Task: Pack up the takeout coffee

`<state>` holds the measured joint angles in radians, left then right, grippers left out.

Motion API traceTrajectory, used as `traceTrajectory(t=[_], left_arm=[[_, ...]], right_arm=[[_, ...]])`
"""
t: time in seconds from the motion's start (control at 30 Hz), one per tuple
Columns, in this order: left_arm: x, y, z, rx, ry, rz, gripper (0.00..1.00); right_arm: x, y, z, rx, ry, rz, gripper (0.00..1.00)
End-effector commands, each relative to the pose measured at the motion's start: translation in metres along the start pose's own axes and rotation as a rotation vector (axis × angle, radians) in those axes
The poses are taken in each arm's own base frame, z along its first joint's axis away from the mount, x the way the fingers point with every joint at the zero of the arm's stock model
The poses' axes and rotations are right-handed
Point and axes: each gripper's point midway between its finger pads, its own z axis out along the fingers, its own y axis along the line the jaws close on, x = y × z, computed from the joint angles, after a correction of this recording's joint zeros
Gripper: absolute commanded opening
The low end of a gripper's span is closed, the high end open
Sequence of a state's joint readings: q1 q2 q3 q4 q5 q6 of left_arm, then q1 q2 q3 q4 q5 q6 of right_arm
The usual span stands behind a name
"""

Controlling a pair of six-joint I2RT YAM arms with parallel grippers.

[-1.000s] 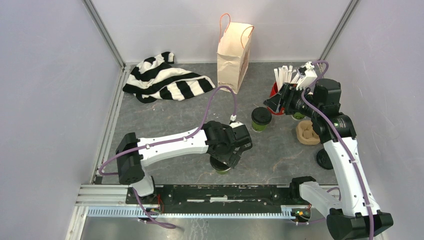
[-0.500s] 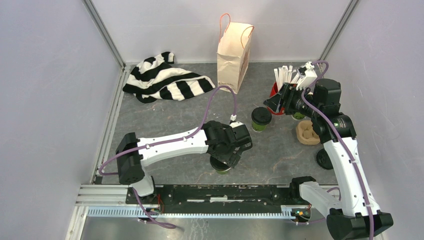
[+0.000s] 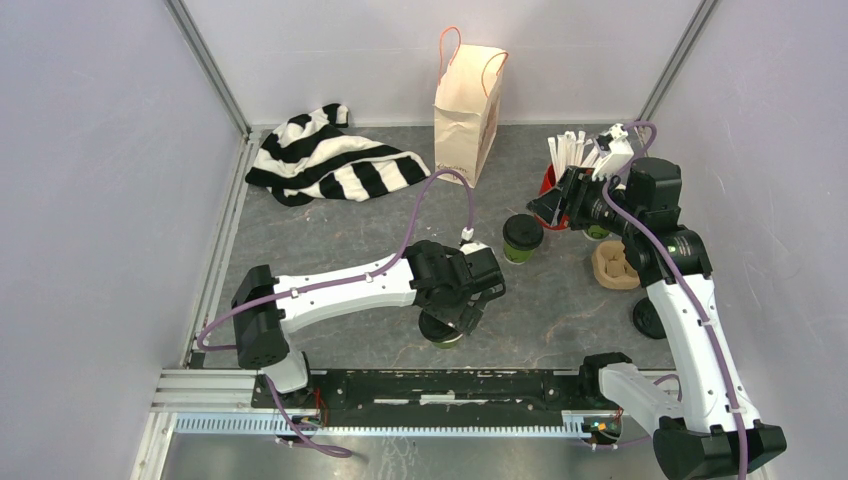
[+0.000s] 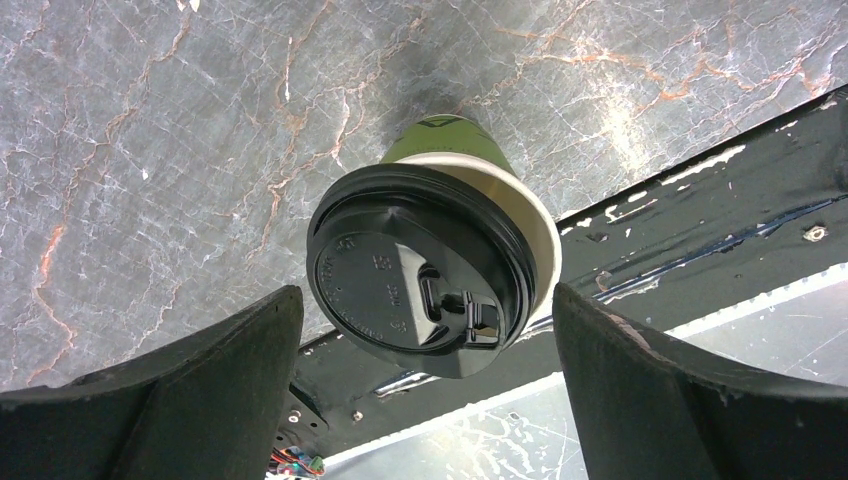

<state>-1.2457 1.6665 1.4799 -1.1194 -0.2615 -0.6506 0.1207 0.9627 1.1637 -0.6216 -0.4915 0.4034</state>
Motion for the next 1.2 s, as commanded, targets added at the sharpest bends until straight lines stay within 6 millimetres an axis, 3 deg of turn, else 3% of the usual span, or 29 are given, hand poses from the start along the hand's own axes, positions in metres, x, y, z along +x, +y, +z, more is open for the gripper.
traceTrajectory(t=[0.0, 0.23, 0.43, 0.53, 0.67, 0.8, 0.93, 1.17], left_arm=[[-0.018, -0.005, -0.013, 0.032, -0.070, -0.046, 1.00], [-0.028, -0.007, -0.026, 0.053, -0.108, -0.060, 1.00], [-0.044, -0.005, -0.057, 0.093, -0.189, -0.111, 1.00], [-0.047, 0.007, -0.070, 0.110, -0.206, -0.169, 1.00], [-0.035, 0.041, -0.066, 0.177, -0.168, -0.336, 0.98], [-0.028, 0.062, -0.061, 0.380, -0.162, -0.557, 0.97], [-0.016, 0.067, -0.046, 0.511, -0.114, -0.694, 0.99], [-0.006, 0.059, -0.021, 0.714, -0.087, -0.815, 0.96]], right_arm=[[-0.009, 0.006, -0.002, -0.023, -0.041, -0.023, 0.68], [-0.008, 0.005, -0.001, -0.022, -0.038, -0.022, 0.68], [0.002, -0.009, 0.003, 0.035, 0.002, -0.027, 0.69], [0.014, -0.021, 0.006, 0.078, 0.054, -0.024, 0.71], [0.043, -0.022, 0.015, 0.040, 0.156, -0.026, 0.78], [0.095, 0.011, 0.030, -0.131, 0.330, -0.047, 0.84], [0.139, 0.044, 0.033, -0.251, 0.468, -0.070, 0.94], [0.190, 0.066, 0.036, -0.294, 0.654, -0.141, 0.98]])
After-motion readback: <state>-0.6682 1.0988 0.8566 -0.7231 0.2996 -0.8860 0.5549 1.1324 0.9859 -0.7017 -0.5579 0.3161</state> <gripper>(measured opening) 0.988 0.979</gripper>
